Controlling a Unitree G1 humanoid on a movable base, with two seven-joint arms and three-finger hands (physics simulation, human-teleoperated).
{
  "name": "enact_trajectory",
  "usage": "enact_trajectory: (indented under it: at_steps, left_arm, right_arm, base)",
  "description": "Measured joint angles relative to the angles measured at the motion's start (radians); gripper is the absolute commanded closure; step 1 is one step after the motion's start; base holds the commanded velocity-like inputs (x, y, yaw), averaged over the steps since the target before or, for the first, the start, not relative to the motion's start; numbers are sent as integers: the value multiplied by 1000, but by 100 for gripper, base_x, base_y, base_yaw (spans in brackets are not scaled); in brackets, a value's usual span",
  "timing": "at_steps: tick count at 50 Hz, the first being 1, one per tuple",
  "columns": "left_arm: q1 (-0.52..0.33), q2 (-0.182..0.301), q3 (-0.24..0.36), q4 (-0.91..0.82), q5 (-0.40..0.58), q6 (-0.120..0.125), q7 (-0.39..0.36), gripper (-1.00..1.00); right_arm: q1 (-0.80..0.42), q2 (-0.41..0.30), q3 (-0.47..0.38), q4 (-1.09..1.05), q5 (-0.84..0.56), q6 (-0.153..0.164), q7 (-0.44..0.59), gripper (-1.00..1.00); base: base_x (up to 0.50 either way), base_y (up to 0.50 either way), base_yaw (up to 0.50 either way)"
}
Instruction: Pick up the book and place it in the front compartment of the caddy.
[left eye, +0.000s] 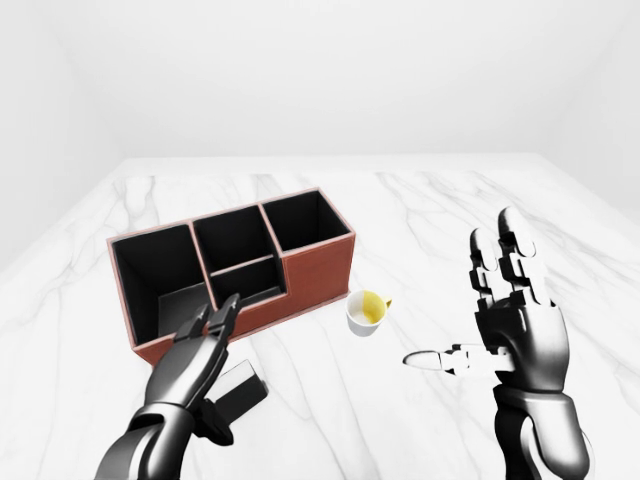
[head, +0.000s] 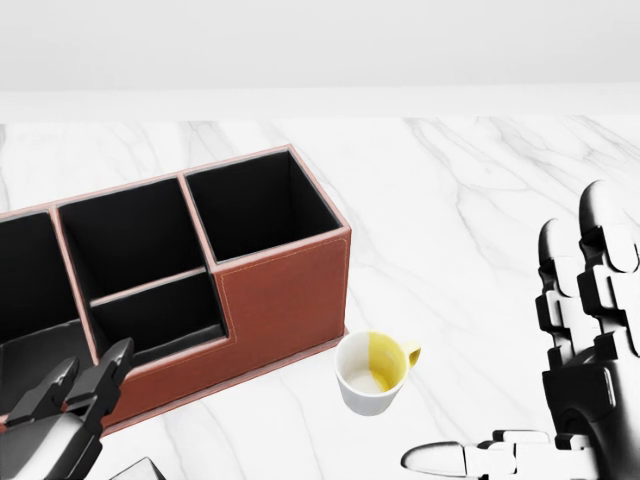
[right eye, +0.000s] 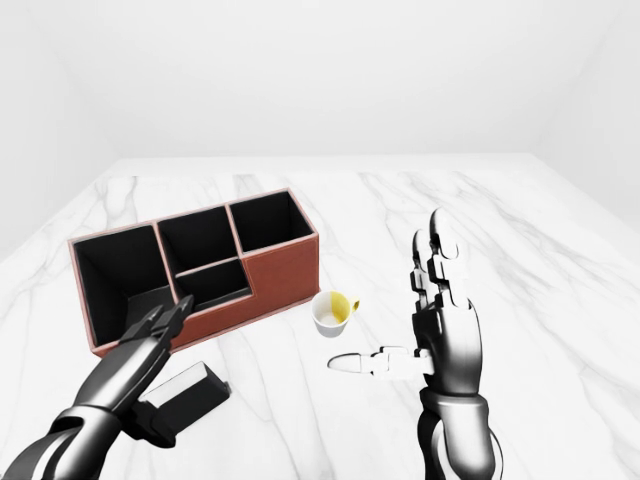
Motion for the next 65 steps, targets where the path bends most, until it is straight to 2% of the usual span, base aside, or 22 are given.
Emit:
enact_trajectory:
  at_steps: [18,65]
  left_arm:
    - [25,0,-20,20,-21,0,0,-100]
    - [65,8,48,107,-109,0,0,-100]
  right_arm:
    - [-2,0,-3,3,2,-3,-1,-100]
    - [-4,0,-4,4,0,-10,-5,-99]
  base:
    - [0,0,0]
    - [0,0,0]
